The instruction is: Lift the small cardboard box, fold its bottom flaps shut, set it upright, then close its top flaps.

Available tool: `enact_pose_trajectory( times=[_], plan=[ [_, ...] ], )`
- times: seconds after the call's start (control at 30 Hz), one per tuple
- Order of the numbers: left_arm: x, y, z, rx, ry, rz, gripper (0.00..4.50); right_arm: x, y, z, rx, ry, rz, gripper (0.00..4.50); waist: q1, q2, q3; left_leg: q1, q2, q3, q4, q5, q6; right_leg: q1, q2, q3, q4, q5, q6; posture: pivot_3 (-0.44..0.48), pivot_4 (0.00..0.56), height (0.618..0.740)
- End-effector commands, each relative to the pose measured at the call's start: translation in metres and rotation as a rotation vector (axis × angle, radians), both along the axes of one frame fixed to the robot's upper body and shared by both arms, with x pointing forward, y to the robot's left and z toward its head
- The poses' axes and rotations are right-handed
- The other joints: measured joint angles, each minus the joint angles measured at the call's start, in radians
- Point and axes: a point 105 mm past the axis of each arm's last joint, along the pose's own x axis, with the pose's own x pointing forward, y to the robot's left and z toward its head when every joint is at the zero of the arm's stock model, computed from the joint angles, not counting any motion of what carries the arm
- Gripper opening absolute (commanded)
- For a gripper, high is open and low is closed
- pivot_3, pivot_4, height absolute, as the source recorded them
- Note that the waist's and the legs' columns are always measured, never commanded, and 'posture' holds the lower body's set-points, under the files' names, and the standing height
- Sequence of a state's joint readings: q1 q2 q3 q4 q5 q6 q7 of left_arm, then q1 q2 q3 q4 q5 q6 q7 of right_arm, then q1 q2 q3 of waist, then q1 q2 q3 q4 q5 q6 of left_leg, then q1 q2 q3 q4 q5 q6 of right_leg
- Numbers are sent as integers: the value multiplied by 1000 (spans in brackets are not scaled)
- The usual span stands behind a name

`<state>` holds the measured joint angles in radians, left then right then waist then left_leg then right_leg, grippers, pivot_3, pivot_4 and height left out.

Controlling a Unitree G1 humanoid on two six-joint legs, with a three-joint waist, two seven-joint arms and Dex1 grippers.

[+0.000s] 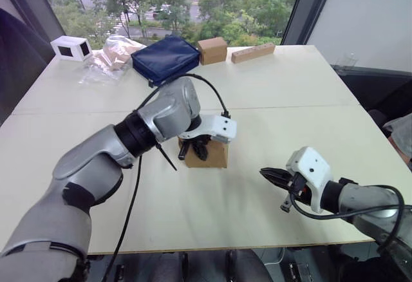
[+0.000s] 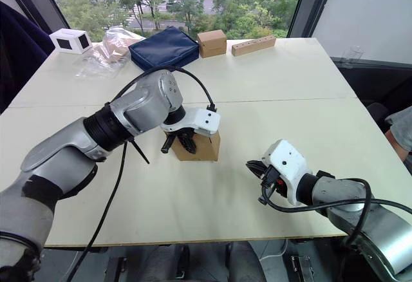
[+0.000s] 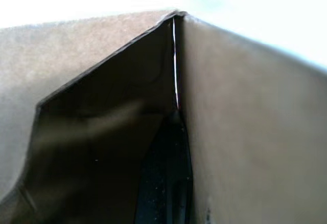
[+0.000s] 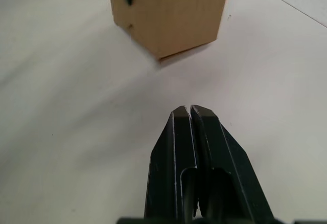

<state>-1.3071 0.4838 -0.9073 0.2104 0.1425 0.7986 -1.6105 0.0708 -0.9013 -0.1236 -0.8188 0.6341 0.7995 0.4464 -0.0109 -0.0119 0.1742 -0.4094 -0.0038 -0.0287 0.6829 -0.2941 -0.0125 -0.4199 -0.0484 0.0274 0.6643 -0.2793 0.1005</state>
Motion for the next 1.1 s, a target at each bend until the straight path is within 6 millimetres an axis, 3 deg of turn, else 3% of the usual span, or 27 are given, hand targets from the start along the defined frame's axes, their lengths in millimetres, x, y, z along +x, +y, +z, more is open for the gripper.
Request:
enact_pose_trajectory(
  times=[0.03, 0.13, 0.3, 0.63, 0.73, 0.83, 0.9, 0.97, 1.03, 1.1],
  plan=[
    [-4, -6, -3, 3, 5, 5, 259, 4, 2, 4, 12, -45, -2, 16, 1, 0, 0, 0, 0, 0, 0, 0, 0, 0, 0, 0, 0, 0, 0, 0, 150, 740],
    [-3, -9, -3, -10, 12, 39, 1109, 6, 2, 2, 21, -48, -6, 0, 0, 0, 0, 0, 0, 0, 0, 0, 0, 0, 0, 0, 0, 0, 0, 0, 150, 740],
    [-5, -16, 12, -65, 54, 139, 3064, 8, 2, 1, 29, -38, 10, 0, 0, 0, 0, 0, -1, 0, 0, 0, 0, 0, 0, 0, 0, 0, 0, 0, 150, 740],
    [-11, -10, 79, -292, 197, 305, 3064, 18, 8, 11, 91, -34, 72, 0, -2, 0, 0, 0, 0, 0, 0, 0, 0, 0, 1, 0, 0, 0, 0, 0, 150, 740],
    [-9, -4, 106, -458, 277, 364, 3064, 19, 9, 13, 123, -31, 80, 0, -2, 0, 0, 0, 0, 0, 0, 0, 0, 0, 0, 0, 0, 0, 0, 0, 150, 740],
    [8, 13, 138, -746, 298, 465, 3064, 19, 8, 13, 166, -26, 67, 0, -2, 0, 0, 0, 0, -1, 0, 0, 0, 0, 0, 0, 1, 0, 0, 0, 150, 740],
    [23, 30, 149, -916, 226, 518, 3064, 19, 8, 11, 184, -18, 60, 0, -5, 1, 0, 0, 1, 0, 0, 0, 0, 0, 0, 0, 1, 0, 0, 0, 150, 740],
    [37, 49, 152, -1069, 130, 574, 2560, 18, 7, 8, 185, -8, 59, 0, -5, 2, -1, 1, 1, 0, 0, 0, 0, -1, 0, 0, 1, 0, 0, 0, 150, 740],
    [44, 73, 139, -1144, -2, 610, 1996, 19, 7, 4, 187, 6, 58, 0, -5, 3, -2, 1, 1, 0, 0, 0, 0, -1, 0, 0, 2, 0, 0, 0, 150, 740],
    [43, 92, 120, -1161, -53, 660, 1153, 21, 7, 1, 190, 20, 59, 0, -2, 2, -1, 2, 1, 0, 0, 1, -1, -1, -1, 1, 3, 0, 0, 0, 150, 740]
  ],
)
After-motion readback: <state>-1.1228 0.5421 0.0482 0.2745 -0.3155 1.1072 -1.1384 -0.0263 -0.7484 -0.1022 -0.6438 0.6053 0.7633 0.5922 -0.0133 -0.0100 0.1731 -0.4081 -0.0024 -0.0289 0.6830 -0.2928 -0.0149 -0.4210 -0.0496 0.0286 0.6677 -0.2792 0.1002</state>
